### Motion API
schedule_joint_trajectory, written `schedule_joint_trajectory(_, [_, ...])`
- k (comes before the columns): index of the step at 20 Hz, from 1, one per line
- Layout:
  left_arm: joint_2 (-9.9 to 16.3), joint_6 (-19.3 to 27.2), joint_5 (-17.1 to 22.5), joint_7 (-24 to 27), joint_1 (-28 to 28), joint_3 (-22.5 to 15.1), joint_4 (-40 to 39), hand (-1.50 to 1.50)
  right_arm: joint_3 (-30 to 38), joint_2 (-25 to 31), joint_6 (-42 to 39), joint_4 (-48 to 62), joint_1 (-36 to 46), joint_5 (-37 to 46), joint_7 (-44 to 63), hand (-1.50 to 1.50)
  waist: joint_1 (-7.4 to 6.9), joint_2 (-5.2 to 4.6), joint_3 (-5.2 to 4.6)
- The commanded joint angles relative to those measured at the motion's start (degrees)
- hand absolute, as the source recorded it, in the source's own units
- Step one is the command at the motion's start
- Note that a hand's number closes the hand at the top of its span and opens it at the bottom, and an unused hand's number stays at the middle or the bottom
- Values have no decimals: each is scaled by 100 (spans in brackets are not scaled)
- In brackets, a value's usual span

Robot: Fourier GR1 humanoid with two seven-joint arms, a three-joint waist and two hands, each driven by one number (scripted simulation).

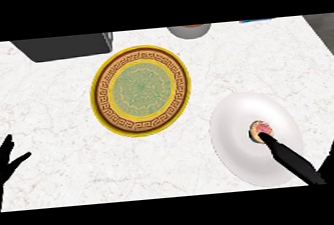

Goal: Pick the cupcake from the plate and place it in the plate

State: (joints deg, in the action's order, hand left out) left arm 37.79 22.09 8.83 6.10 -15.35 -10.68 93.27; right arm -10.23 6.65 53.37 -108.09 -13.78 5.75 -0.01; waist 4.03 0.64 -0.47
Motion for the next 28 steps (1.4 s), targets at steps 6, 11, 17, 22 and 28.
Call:
schedule_joint_trajectory(6, [-352,-196,-116,154,581,-233,-314,0,-343,1278,-537,-1314,-1274,1331,3039,-150,-309,-94,4])
schedule_joint_trajectory(11, [-344,-419,-117,-15,978,-174,-475,0,-240,1622,-1322,-1709,-760,1960,4972,-150,-432,-98,22])
schedule_joint_trajectory(17, [-417,-744,-8,410,925,113,-807,0,161,2060,-2457,-1599,-330,1288,5777,-150,-422,-67,42])
schedule_joint_trajectory(22, [-459,-722,-212,362,899,107,-767,0,54,2132,-3036,-529,398,919,5739,-150,-491,-74,49])
schedule_joint_trajectory(28, [-836,-846,-475,322,1200,322,-1149,0,164,1917,-3464,-219,552,776,5398,-150,-410,-66,48])
